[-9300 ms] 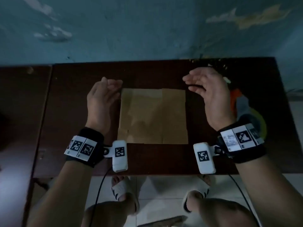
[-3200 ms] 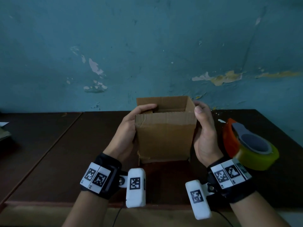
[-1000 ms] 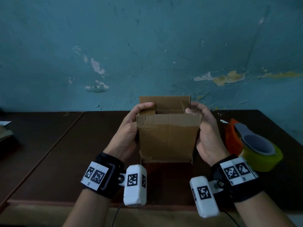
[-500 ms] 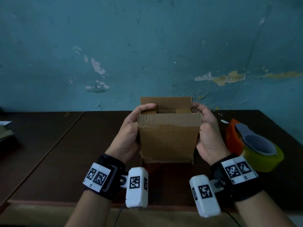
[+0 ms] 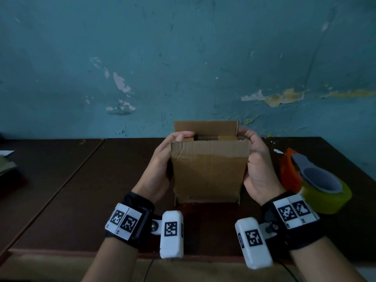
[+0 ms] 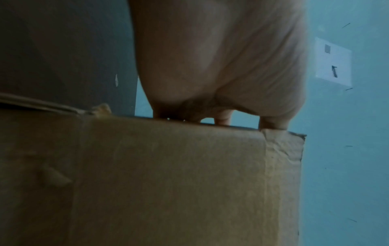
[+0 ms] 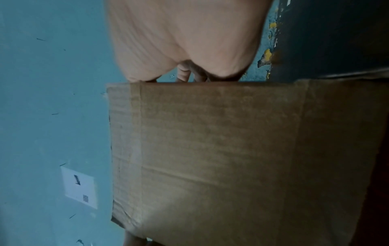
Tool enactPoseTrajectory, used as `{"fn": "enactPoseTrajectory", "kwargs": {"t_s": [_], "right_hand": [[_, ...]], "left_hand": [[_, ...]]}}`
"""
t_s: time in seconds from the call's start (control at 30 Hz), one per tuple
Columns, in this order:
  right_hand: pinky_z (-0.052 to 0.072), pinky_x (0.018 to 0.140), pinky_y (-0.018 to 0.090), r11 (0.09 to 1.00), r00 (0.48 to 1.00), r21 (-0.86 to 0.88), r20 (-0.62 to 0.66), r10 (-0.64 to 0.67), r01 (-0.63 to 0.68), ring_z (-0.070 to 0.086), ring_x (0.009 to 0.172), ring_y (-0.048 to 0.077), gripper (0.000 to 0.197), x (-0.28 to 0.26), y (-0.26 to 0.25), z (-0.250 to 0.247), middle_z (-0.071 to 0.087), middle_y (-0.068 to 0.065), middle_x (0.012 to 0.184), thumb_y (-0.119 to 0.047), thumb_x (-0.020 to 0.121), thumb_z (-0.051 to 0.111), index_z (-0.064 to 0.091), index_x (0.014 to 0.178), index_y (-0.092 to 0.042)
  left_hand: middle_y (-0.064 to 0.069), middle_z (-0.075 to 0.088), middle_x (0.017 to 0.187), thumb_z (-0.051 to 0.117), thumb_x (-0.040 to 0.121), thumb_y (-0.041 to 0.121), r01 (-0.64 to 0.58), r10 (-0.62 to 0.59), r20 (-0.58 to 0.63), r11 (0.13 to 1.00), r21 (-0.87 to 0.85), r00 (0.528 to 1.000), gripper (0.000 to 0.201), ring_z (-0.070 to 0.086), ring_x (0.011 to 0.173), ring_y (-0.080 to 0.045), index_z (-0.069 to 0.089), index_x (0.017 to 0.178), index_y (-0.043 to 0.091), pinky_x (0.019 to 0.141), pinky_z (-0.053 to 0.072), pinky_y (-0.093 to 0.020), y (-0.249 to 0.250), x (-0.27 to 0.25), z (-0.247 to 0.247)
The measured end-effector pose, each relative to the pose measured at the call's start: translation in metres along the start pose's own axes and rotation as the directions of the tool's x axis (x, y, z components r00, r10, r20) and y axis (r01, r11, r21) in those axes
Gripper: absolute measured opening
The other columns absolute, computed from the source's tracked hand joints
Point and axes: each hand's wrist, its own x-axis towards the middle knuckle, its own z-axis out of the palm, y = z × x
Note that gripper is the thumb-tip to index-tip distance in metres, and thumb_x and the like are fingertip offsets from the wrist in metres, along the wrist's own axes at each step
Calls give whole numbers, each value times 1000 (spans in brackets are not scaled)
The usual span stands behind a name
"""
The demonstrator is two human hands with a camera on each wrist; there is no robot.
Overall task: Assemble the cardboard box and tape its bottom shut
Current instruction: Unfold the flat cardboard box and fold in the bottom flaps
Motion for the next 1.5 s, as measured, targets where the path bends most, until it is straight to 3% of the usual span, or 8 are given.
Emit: {"fn": "enactPoseTrajectory", "kwargs": {"t_s": [0.2, 0.4, 0.53, 0.67, 0.8, 1.0, 1.27, 1.5], "right_hand": [[58, 80, 40, 1000, 1000, -24, 13, -12, 13, 66, 103, 28, 43, 1, 2, -1, 66, 18, 118, 12, 87, 53, 56, 126, -8], [58, 83, 41, 999, 1000, -40, 14, -17, 18, 67, 104, 27, 48, 1, 2, -2, 66, 20, 121, 5, 81, 54, 56, 128, -6], [54, 87, 46, 998, 1000, -56, -13, -28, 27, 67, 105, 27, 45, 0, 1, 1, 68, 17, 118, -7, 79, 59, 58, 124, -10], [49, 96, 53, 1000, 999, -18, -46, -11, 10, 62, 113, 32, 53, -3, 0, 3, 64, 21, 128, -33, 86, 60, 56, 131, -4], [56, 86, 40, 1000, 1000, 18, 0, -8, 8, 66, 109, 28, 61, -7, -2, 5, 66, 16, 124, -50, 85, 64, 57, 128, -7], [59, 79, 31, 998, 997, -39, 59, -51, 53, 71, 102, 23, 54, -8, 2, 9, 73, 6, 114, -13, 79, 65, 54, 132, -4], [60, 80, 33, 998, 998, -31, 42, -48, 49, 69, 104, 29, 61, -7, 5, 9, 65, 23, 128, -9, 75, 67, 53, 135, -5], [49, 101, 55, 993, 990, -38, 93, -106, 110, 63, 118, 42, 59, -6, 4, 6, 71, 11, 120, -6, 76, 66, 59, 132, -23]], "left_hand": [[-17, 63, 126, 72, 74, 71, -117, 119, 26, 990, -73, 993, 88, 61, 115, -31, 58, 131, 4, 97, 53, -45, -2, -4, -5], [-15, 60, 127, 93, 65, 33, -177, 178, -3, 976, -128, 984, 77, 62, 110, -31, 52, 129, 18, 87, 56, -41, -2, -4, -1], [-22, 64, 132, 73, 83, 4, -186, 184, -29, 966, -180, 983, 77, 66, 115, -35, 41, 148, 28, 91, 56, -43, -4, -4, 2], [-9, 72, 125, 66, 83, 2, -164, 149, -86, 967, -197, 985, 77, 70, 111, -26, 39, 150, 26, 85, 58, -34, -3, -4, 4], [2, 77, 110, 76, 82, 5, -132, 108, -150, 978, -163, 983, 73, 74, 98, -15, 45, 146, 20, 76, 58, -25, -1, -4, 5], [3, 76, 114, 71, 85, 6, -75, 58, -133, 989, -128, 989, 59, 72, 101, -19, 51, 138, 24, 80, 57, -28, -3, -3, 4], [-11, 72, 122, 60, 89, -10, -86, 73, -123, 991, -98, 990, 65, 71, 103, -29, 47, 140, 28, 78, 58, -33, -3, 0, 5], [-18, 69, 122, 60, 87, -11, -124, 110, -122, 985, -118, 986, 54, 70, 95, -30, 51, 125, 27, 71, 58, -35, -4, 1, 5]]}}
